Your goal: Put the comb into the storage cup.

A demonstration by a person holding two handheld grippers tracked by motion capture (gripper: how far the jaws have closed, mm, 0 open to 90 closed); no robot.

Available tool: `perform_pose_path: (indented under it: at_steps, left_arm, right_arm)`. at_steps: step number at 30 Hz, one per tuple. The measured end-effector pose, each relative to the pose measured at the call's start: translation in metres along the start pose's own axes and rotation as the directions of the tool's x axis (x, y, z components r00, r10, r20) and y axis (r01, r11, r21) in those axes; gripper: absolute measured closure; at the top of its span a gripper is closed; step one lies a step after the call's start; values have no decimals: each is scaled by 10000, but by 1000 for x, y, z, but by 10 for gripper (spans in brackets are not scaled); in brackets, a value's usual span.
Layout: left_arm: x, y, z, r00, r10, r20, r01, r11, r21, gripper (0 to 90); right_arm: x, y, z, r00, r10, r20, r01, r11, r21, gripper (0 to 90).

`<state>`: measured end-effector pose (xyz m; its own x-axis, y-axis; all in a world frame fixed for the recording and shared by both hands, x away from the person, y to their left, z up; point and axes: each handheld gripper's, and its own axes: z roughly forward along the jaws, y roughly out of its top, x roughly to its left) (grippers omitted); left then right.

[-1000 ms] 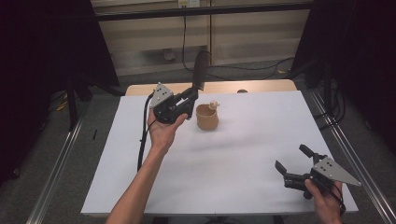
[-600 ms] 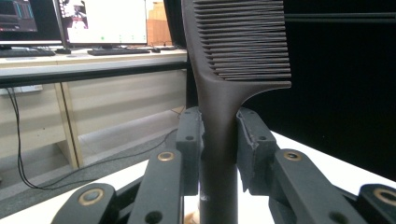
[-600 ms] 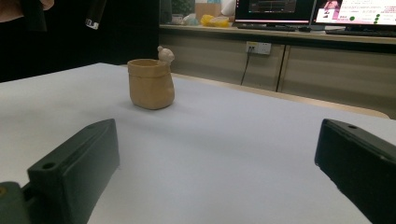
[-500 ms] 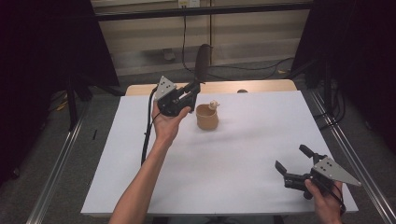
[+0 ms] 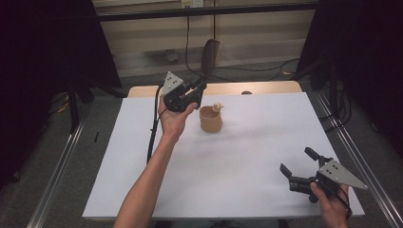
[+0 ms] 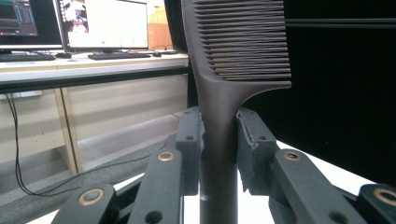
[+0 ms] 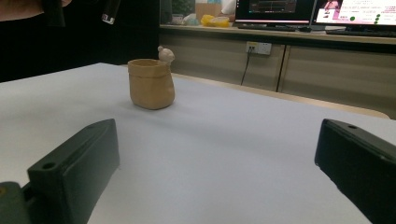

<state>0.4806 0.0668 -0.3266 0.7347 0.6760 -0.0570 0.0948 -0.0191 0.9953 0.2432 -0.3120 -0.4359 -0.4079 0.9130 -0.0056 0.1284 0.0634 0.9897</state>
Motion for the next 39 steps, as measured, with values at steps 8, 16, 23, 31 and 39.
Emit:
perform_pose_path:
  at_steps: [8, 16, 23, 31, 39]
  left_arm:
    - [8, -6, 7, 9998, 7, -192, -9, 10000, -94, 729]
    - [11, -16, 16, 9995, -142, -278, 144, 9999, 70, 729]
    - [9, -23, 24, 9998, -125, -179, 127, 9999, 108, 729]
    - [3, -35, 32, 10000, -4, -20, 5, 9987, 516, 729]
    - [3, -45, 35, 9999, -111, -41, 113, 9987, 502, 729]
  right_arm:
    - [0, 0, 0, 10000, 5, -10, -5, 10000, -16, 0]
    - [0, 0, 0, 10000, -13, -12, 13, 10000, -27, 0]
    - [0, 0, 0, 10000, 1, -1, -1, 10000, -33, 0]
    - [1, 0, 0, 10000, -1, -42, 1, 10000, -31, 0]
    - [0, 0, 0, 10000, -56, -48, 56, 10000, -20, 0]
